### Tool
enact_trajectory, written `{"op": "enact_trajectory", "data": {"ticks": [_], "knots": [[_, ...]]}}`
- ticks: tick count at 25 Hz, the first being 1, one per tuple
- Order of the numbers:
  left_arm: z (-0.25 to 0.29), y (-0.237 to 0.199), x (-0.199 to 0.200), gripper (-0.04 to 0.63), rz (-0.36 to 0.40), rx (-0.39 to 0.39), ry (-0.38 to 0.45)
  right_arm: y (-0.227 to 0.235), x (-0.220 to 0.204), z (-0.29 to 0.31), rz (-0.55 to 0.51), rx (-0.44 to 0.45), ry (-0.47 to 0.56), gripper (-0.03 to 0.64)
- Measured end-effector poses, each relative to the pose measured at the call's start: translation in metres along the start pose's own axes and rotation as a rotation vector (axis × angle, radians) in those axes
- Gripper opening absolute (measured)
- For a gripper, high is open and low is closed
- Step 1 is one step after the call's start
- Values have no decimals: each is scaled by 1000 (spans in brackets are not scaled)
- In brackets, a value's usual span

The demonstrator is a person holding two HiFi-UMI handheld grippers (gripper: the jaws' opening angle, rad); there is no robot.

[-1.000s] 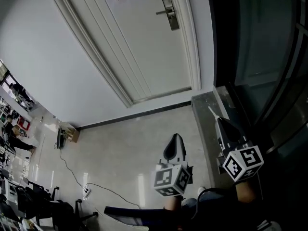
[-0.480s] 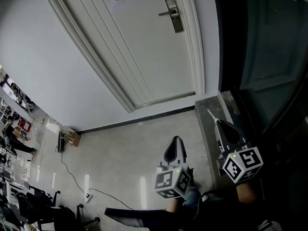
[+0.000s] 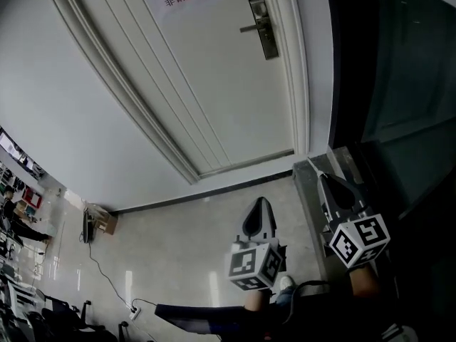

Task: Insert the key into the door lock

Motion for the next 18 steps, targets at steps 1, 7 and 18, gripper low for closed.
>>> {"op": "enact_trajectory", "data": {"ticks": [1, 7, 18], "knots": [[8, -7, 3, 0, 1, -1, -1, 1, -1, 11, 1, -3, 1, 11], [46, -48, 16, 0, 2, -6, -9, -3, -5, 66, 9, -23, 17, 12], [115, -88, 10, 0, -22, -31, -58, 19, -21, 135, 25, -72, -7, 11]]}}
Point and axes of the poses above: the fingertips, and each gripper's own axes: z forward along the fingers, y to its right, x out of its top, the point moved 9 cm from there along -z, backward along the fingers, and after that the axes turned 1 degree about -y, right-handed, at the moved point
